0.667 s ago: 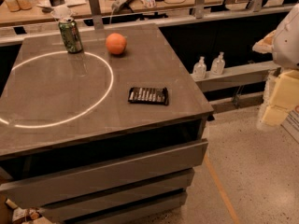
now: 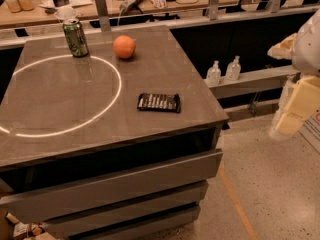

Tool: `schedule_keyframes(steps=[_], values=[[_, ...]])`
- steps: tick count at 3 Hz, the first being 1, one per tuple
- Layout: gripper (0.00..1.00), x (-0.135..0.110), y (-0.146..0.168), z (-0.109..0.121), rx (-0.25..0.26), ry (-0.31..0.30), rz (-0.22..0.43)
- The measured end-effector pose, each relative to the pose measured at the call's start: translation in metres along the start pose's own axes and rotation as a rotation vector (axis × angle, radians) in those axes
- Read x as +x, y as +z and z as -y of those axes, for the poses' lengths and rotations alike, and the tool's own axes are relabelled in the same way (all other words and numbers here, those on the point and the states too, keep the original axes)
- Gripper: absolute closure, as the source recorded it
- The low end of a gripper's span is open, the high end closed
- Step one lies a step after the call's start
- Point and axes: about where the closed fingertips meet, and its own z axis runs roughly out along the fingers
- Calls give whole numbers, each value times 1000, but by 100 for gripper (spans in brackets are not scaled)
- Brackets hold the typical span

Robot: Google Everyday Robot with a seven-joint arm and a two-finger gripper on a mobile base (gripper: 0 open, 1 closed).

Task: Move rxbar chocolate near green can

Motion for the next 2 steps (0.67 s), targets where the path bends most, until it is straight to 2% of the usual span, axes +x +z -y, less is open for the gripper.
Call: schedule_keyframes(steps=[1,2], values=[[0,-19,14,3,-2,15,190],[0,-52,41,7,-35,28,395]])
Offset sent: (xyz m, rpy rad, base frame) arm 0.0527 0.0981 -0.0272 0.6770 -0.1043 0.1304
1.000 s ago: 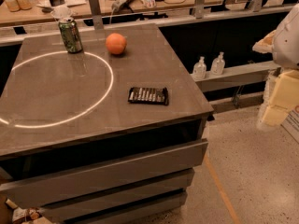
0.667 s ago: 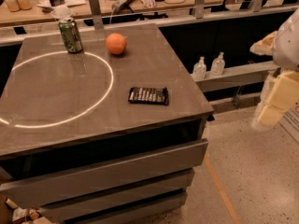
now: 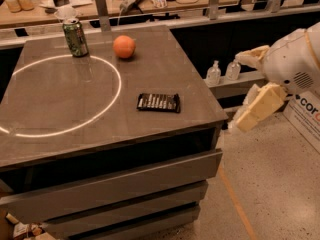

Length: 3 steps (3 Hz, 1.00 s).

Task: Move rxbar chocolate near green can

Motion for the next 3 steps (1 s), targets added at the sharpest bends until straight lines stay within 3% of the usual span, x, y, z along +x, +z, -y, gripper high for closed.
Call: schedule_keyframes(steps=[1,3], values=[[0,-22,52,8,-60,63,159],[0,-26,76,17,-84,47,188]])
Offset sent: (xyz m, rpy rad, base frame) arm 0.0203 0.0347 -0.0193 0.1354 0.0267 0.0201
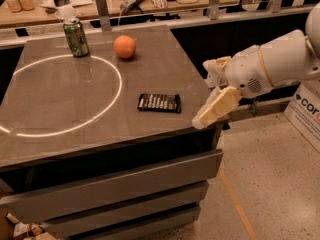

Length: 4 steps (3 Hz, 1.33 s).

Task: Move rxbar chocolate near green can

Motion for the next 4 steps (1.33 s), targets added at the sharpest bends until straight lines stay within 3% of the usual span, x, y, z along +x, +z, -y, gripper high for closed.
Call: schedule_keyframes(steps=[2,4], values=[[0,4,67,15,-89,26,99],[2,4,112,26,-114,-3,137]])
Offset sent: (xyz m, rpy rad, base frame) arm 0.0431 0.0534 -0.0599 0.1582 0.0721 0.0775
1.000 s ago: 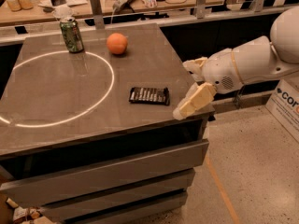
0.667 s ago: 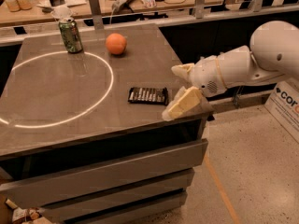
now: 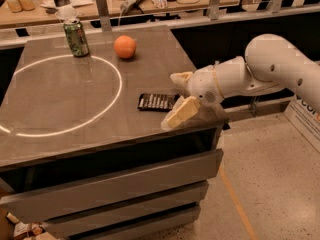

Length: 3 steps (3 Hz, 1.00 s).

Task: Move rxbar chocolate near green can

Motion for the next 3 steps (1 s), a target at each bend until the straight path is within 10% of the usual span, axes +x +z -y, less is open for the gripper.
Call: schedule_keyframes(steps=[3], values=[[71,11,19,12,-12,17,31]])
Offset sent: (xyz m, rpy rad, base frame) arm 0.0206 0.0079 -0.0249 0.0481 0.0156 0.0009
